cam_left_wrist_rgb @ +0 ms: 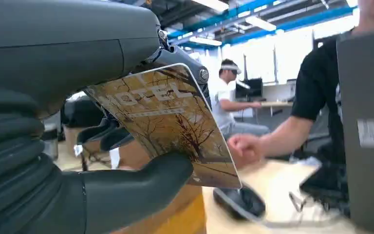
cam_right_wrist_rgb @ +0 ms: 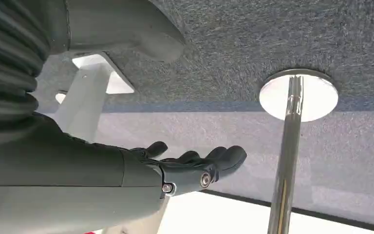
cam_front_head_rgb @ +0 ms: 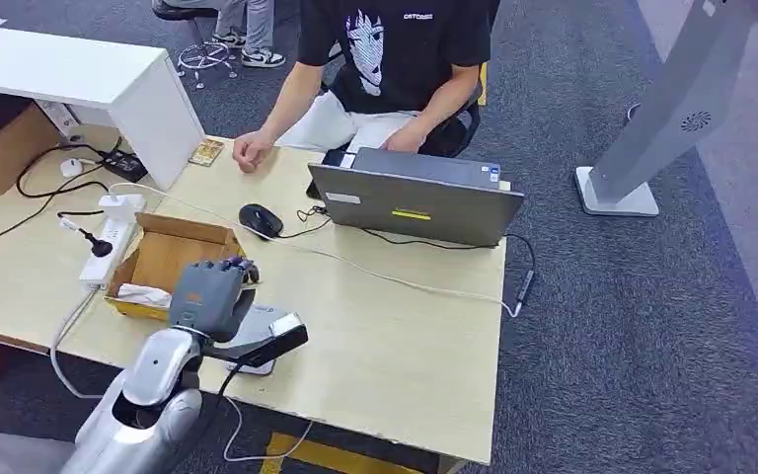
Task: Pass the card to the sensor for recognition and then transmit it.
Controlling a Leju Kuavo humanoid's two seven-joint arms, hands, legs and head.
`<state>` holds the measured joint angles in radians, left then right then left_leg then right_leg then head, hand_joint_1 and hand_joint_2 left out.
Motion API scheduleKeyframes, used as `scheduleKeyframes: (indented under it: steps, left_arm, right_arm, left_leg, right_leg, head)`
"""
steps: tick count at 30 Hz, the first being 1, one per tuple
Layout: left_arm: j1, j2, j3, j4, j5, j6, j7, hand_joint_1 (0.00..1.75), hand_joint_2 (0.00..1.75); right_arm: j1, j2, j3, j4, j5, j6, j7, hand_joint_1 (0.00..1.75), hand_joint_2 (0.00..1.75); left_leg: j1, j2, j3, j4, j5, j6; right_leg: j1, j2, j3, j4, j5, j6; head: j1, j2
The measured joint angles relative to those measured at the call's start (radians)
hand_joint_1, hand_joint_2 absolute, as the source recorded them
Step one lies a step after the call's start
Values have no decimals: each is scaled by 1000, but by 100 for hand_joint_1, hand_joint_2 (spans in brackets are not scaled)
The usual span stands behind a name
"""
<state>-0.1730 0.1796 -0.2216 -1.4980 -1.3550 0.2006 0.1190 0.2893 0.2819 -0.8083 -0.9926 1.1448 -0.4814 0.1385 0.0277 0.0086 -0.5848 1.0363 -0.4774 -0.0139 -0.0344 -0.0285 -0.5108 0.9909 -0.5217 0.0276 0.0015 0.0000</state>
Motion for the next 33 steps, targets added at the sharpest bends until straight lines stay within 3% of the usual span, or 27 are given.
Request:
scheduleKeyframes:
  steps: [9, 17, 24, 31, 32, 33]
  left_arm:
    - [-114, 68, 0, -53, -24, -19, 0, 175, 175]
    - [-131, 87, -1, -65, -27, -19, 0, 175, 175]
    - [-210, 119, -1, -81, -35, -43, 13, 175, 175]
    - [-248, 137, 0, -92, -29, -50, 32, 175, 175]
    - [-248, 138, 1, -92, -25, -49, 37, 66, 175]
    - [-248, 139, 3, -92, -23, -47, 40, 0, 175]
  right_arm:
    - [-3, 0, -24, 16, 27, 0, -18, 0, 175]
    - [-5, 0, -38, 25, 31, 0, -22, 0, 175]
    - [-10, 0, -56, 34, 58, 0, -34, 0, 175]
    - [-32, 0, -115, 64, 160, 0, -84, 0, 175]
    - [-35, 0, -127, 69, 170, 0, -88, 0, 175]
    - [-38, 0, -137, 73, 177, 0, -92, 0, 175]
  left_leg:
    - [0, 0, 0, 0, 0, 0]
    - [0, 0, 0, 0, 0, 0]
    - [0, 0, 0, 0, 0, 0]
    - [0, 0, 0, 0, 0, 0]
    - [0, 0, -1, 0, 0, 0]
    - [0, 0, -1, 0, 0, 0]
  right_leg:
    - [0, 0, 0, 0, 0, 0]
    - [0, 0, -1, 0, 0, 0]
    - [0, 0, 0, 0, 0, 0]
    - [0, 0, 0, 1, 0, 0]
    - [0, 0, 0, 1, 0, 0]
    - [0, 0, 0, 1, 0, 0]
  head:
    - [0, 0]
    - [0, 0]
    - [0, 0]
    - [0, 0]
    - [0, 0]
    - [0, 0]
